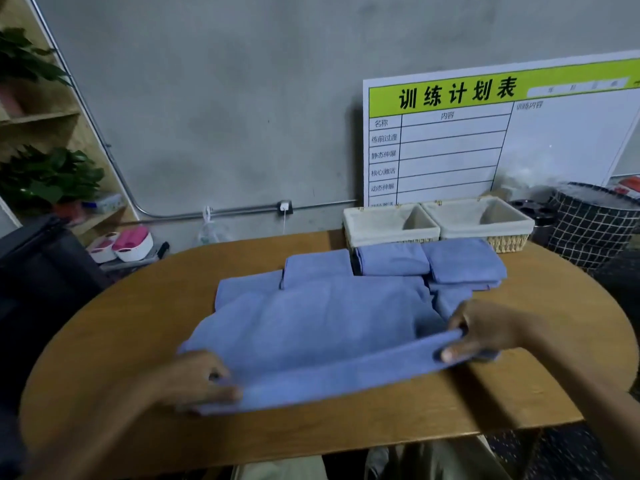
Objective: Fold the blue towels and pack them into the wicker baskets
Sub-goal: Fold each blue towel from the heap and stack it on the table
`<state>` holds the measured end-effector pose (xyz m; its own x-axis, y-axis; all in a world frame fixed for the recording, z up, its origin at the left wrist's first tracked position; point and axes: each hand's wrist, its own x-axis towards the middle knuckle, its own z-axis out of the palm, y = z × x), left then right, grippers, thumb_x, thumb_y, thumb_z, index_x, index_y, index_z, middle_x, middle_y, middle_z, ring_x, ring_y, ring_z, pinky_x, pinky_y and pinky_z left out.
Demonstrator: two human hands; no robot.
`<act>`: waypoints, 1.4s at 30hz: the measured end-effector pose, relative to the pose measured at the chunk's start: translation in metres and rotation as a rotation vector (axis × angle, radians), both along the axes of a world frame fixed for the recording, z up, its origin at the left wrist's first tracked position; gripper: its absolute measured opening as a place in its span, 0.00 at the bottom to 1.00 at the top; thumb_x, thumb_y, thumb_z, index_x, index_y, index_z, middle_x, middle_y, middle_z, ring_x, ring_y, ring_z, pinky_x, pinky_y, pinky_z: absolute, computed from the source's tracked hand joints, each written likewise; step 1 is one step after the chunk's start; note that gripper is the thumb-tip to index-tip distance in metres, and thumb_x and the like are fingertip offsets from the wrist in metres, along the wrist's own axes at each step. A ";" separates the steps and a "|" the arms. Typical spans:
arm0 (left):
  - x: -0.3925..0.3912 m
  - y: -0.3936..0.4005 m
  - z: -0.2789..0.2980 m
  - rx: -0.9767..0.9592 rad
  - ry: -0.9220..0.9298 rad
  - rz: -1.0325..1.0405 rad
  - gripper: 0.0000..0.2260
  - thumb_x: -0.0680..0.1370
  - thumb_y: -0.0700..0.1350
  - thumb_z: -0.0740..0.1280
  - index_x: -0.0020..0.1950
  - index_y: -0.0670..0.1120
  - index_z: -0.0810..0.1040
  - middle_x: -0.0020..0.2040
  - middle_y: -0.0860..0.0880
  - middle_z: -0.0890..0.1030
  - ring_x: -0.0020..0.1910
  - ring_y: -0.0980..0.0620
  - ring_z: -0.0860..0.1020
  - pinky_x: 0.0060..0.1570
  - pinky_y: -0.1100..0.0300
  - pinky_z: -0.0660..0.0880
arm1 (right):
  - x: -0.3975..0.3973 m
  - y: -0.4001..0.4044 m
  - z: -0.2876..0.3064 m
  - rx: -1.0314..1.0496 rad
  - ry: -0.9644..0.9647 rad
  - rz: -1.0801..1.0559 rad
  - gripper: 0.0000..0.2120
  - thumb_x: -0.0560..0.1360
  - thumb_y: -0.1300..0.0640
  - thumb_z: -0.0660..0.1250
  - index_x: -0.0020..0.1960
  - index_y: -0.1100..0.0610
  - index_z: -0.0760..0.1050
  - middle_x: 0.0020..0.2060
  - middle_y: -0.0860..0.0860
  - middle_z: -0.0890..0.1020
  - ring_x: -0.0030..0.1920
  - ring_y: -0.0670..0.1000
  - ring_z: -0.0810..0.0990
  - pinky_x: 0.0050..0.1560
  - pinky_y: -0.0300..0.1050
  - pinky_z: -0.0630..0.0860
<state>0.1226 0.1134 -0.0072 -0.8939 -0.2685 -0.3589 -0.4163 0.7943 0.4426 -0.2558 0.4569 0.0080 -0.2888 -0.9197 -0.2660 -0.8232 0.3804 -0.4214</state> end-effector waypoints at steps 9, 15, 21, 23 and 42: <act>-0.037 0.023 -0.044 -0.089 0.501 0.265 0.23 0.77 0.71 0.56 0.48 0.57 0.83 0.51 0.55 0.85 0.52 0.60 0.81 0.58 0.53 0.76 | 0.019 -0.023 -0.029 -0.231 -0.050 -0.114 0.23 0.77 0.36 0.60 0.34 0.51 0.77 0.29 0.47 0.79 0.30 0.43 0.75 0.37 0.42 0.71; -0.056 0.030 -0.105 -0.473 0.158 0.359 0.38 0.72 0.75 0.42 0.77 0.62 0.64 0.81 0.55 0.58 0.80 0.47 0.57 0.67 0.27 0.58 | 0.029 -0.065 -0.114 -0.582 0.318 -0.083 0.18 0.80 0.41 0.58 0.55 0.51 0.80 0.54 0.47 0.80 0.54 0.51 0.78 0.58 0.52 0.74; -0.024 0.025 -0.111 -0.536 0.034 0.455 0.47 0.62 0.82 0.30 0.79 0.68 0.49 0.82 0.58 0.47 0.81 0.43 0.49 0.69 0.26 0.54 | 0.037 -0.029 -0.134 -0.446 0.473 -0.372 0.29 0.79 0.35 0.51 0.69 0.49 0.76 0.69 0.52 0.76 0.70 0.56 0.73 0.66 0.56 0.70; -0.025 0.021 -0.110 -0.528 0.068 0.481 0.45 0.64 0.81 0.35 0.78 0.68 0.54 0.82 0.57 0.52 0.80 0.43 0.53 0.69 0.27 0.58 | 0.047 -0.024 -0.132 -0.409 0.546 -0.421 0.28 0.78 0.35 0.51 0.69 0.47 0.75 0.70 0.50 0.75 0.71 0.56 0.73 0.62 0.58 0.72; -0.058 0.024 -0.105 -0.527 0.092 0.502 0.41 0.68 0.77 0.38 0.80 0.65 0.51 0.83 0.57 0.47 0.81 0.43 0.45 0.71 0.28 0.50 | -0.025 -0.006 -0.113 -0.361 0.291 -0.635 0.39 0.73 0.29 0.41 0.72 0.46 0.72 0.74 0.49 0.70 0.76 0.53 0.64 0.70 0.59 0.60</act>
<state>0.0647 0.1370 -0.1120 -0.6377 -0.7703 0.0012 -0.7659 0.6343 0.1051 -0.2807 0.4511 -0.1052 -0.8005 -0.5703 0.1843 -0.5900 0.6959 -0.4095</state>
